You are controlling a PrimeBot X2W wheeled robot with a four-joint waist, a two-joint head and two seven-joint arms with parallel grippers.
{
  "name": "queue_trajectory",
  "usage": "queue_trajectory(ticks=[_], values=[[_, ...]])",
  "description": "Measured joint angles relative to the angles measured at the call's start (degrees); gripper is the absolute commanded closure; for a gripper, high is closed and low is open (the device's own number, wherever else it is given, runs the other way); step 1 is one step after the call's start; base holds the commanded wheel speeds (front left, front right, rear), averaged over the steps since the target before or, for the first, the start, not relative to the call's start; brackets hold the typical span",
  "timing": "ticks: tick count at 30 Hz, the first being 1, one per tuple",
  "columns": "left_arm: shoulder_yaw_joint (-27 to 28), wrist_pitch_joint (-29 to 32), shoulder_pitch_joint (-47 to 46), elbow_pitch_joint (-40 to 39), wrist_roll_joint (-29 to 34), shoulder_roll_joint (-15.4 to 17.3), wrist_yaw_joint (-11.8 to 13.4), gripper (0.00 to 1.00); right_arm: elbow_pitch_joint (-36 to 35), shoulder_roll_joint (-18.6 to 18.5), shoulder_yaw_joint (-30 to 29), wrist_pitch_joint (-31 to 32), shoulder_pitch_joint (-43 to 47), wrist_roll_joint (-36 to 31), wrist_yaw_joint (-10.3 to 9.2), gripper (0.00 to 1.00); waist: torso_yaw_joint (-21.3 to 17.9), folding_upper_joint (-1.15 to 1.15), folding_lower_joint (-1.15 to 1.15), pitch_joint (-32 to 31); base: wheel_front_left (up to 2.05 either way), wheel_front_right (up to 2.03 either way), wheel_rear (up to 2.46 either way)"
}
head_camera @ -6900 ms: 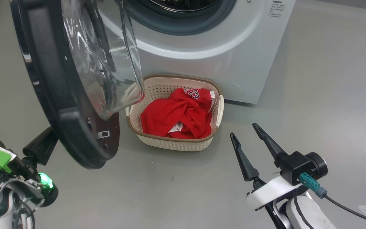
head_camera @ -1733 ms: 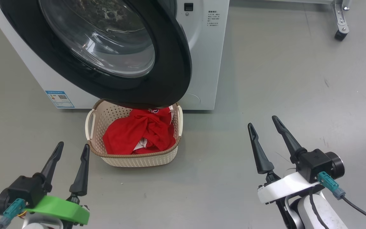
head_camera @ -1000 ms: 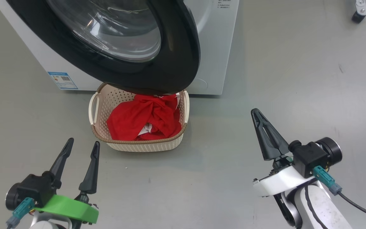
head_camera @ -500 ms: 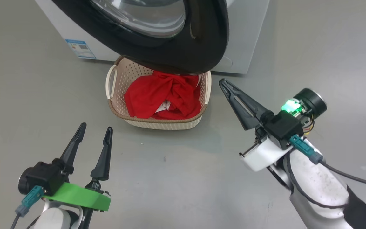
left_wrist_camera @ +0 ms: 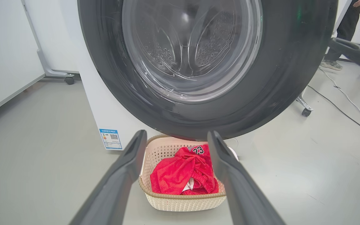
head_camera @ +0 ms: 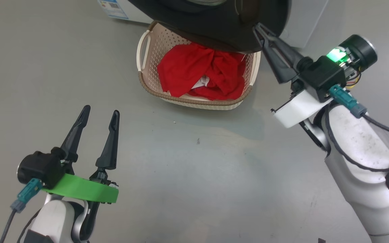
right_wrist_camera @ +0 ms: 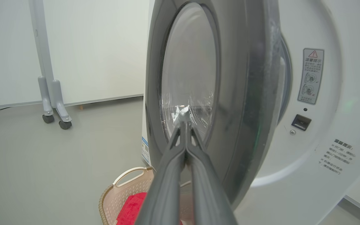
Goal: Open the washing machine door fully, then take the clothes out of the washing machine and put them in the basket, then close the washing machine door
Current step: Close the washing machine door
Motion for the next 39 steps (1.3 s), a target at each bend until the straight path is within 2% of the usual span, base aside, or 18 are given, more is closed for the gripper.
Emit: queue_trajectory(ticks=[14, 25, 39], values=[[-0.3, 0.0, -2.3, 0.5, -1.0, -1.3, 0.0, 0.00, 6.2, -3.6, -5.3, -0.2, -9.0, 2.0, 0.52, 1.00, 5.5, 0.00, 0.00, 6.2, 0.00, 0.00, 0.00], [-0.8, 0.0, -2.9, 0.5, -1.9, -1.8, 0.0, 0.00, 9.7, -5.9, -9.7, 0.0, -16.9, 2.4, -0.09, 1.00, 6.9, 0.00, 0.00, 8.9, 0.00, 0.00, 0.00], [-2.2, 0.0, -5.1, -0.3, -3.1, -3.0, 0.0, 0.00, 13.5, -8.9, -10.8, 2.9, -27.6, 1.2, -0.13, 1.00, 8.4, 0.00, 0.00, 13.1, 0.00, 0.00, 0.00]])
